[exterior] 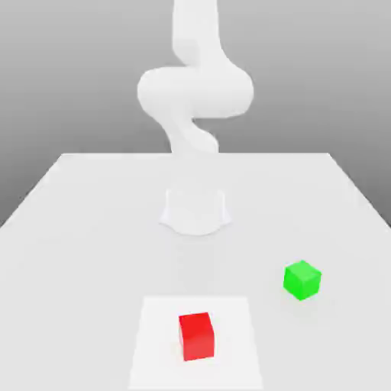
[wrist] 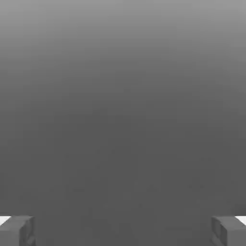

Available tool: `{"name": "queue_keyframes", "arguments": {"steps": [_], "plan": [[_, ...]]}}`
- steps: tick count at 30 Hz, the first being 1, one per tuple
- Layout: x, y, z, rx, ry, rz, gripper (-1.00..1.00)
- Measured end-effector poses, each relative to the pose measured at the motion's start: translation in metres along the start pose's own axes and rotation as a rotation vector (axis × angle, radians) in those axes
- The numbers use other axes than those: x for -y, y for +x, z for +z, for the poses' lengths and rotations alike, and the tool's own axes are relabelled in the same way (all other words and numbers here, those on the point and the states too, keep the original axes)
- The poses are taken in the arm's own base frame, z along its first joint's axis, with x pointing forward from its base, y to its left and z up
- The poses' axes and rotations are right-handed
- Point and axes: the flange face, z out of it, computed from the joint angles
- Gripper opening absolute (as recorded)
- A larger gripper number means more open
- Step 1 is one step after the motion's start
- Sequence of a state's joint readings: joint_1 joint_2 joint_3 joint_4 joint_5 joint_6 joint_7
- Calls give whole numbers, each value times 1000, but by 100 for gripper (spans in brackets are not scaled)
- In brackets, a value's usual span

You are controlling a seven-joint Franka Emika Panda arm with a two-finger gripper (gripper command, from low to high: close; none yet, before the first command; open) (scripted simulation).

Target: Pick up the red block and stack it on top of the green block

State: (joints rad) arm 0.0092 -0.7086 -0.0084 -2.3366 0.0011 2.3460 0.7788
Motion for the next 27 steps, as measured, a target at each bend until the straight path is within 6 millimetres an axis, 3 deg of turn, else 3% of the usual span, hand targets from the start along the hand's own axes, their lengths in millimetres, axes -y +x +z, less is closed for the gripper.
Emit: {"name": "queue_keyframes", "arguments": {"steps": [7,14,21,27], "plan": [[-32,-32,155,178,-151,-54,0],[-94,-95,278,353,-298,-109,0],[-177,-178,361,527,-443,-165,0],[-215,-215,412,550,-462,-172,0]]}}
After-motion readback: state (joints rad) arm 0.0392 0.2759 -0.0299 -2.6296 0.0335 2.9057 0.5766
